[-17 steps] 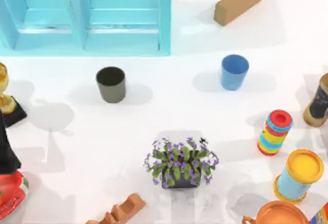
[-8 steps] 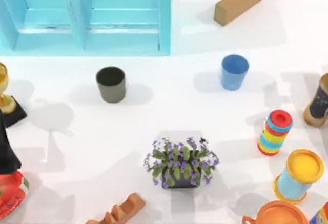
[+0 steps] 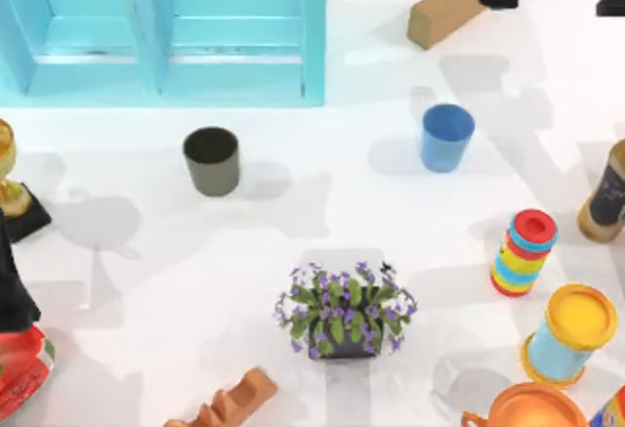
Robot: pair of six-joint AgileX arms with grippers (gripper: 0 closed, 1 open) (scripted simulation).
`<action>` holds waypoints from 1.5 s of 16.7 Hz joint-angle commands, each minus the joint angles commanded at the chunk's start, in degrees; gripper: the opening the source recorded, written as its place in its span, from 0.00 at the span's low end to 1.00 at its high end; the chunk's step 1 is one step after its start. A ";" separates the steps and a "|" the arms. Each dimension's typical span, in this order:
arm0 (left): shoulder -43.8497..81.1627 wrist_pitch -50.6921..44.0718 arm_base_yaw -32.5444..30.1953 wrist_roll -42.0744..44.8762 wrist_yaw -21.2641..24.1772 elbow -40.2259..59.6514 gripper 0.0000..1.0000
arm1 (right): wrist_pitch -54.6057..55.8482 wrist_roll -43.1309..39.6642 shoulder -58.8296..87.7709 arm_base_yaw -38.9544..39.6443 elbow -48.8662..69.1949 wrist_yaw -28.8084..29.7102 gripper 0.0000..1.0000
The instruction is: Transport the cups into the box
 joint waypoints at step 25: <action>0.00 0.00 0.00 0.00 0.00 0.00 1.00 | -1.42 7.67 37.99 6.26 18.92 0.68 1.00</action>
